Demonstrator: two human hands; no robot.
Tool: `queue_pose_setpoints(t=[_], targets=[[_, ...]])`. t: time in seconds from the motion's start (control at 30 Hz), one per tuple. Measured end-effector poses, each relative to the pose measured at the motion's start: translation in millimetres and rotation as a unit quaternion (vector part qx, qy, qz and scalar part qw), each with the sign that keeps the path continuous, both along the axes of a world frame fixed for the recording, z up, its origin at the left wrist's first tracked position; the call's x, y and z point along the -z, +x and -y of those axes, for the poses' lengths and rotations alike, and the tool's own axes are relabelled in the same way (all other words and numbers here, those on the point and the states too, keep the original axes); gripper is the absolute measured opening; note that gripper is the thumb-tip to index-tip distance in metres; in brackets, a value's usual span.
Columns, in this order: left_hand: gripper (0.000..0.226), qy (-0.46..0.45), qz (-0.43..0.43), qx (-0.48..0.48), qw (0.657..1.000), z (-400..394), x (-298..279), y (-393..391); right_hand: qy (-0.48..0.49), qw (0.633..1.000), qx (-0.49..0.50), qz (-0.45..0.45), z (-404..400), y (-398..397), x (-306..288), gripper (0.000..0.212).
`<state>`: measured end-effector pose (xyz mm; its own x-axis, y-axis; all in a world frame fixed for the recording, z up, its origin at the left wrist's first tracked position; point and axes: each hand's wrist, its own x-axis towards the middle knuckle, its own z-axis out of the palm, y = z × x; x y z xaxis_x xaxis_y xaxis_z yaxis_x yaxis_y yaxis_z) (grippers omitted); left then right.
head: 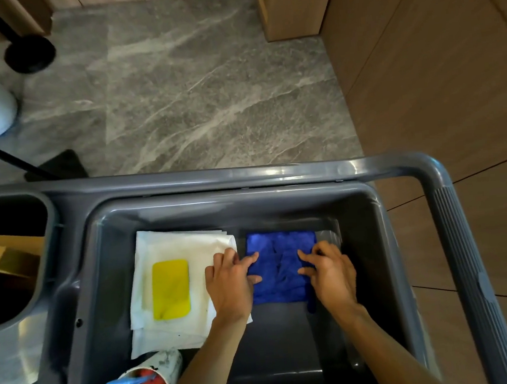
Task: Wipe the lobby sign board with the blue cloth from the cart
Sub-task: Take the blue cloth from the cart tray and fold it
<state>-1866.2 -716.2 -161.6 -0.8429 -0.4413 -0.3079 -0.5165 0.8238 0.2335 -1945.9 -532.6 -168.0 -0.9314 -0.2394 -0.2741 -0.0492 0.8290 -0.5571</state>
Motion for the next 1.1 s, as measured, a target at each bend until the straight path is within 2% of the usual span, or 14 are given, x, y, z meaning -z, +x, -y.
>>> queue_pose_setpoints(t=[0.07, 0.13, 0.2, 0.23, 0.27, 0.37, 0.43, 0.5, 0.57, 0.63, 0.73, 0.83, 1.0, 1.1], targets=[[0.038, -0.004, -0.013, -0.009, 1.000, 1, 1, -5, -0.069, 0.997, 0.040, -0.002, 8, -2, 3, 0.022], [0.031, -0.004, -0.026, -0.015, 1.000, 4, 1, -11, -0.071, 0.995, 0.056, -0.036, 7, -5, 7, 0.016], [0.026, 0.010, -0.035, -0.030, 0.999, 6, 2, -15, -0.022, 0.998, -0.013, -0.053, 3, -5, 6, 0.015], [0.024, 0.023, -0.040, -0.039, 0.998, 6, 3, -16, 0.044, 0.995, -0.067, -0.059, 1, -5, 4, 0.019], [0.023, 0.036, -0.046, -0.050, 0.997, 5, 3, -16, 0.074, 0.992, -0.081, -0.060, -1, -5, 2, 0.023], [0.021, 0.069, -0.056, -0.081, 0.993, 3, -1, -14, 0.087, 0.993, -0.066, -0.033, -3, -3, -5, 0.023], [0.021, 0.085, -0.047, -0.088, 0.991, 3, -5, -13, 0.058, 0.998, -0.030, -0.001, -3, -1, -5, 0.026], [0.022, 0.115, -0.050, -0.105, 0.986, 2, -10, -12, -0.021, 0.998, 0.042, 0.038, 2, 1, -6, 0.028], [0.024, 0.142, -0.063, -0.122, 0.980, -1, -17, -11, -0.032, 0.997, 0.073, 0.013, 4, 0, -12, 0.019], [0.025, 0.159, -0.076, -0.141, 0.974, -5, -22, -10, 0.000, 0.998, 0.067, 0.005, 6, -1, -17, 0.013], [0.028, 0.173, -0.072, -0.164, 0.969, -9, -34, -10, 0.020, 0.999, -0.011, 0.028, 3, -8, -28, 0.027], [0.030, 0.191, -0.061, -0.177, 0.964, -9, -44, -9, 0.054, 0.997, -0.049, 0.027, -1, -14, -43, 0.021], [0.027, 0.176, -0.086, -0.176, 0.965, -1, -73, -14, -0.022, 1.000, -0.014, 0.006, -4, -21, -73, 0.014], [0.022, 0.151, -0.113, -0.154, 0.970, 7, -97, -19, -0.031, 0.999, -0.023, -0.022, -5, -27, -95, 0.016]])
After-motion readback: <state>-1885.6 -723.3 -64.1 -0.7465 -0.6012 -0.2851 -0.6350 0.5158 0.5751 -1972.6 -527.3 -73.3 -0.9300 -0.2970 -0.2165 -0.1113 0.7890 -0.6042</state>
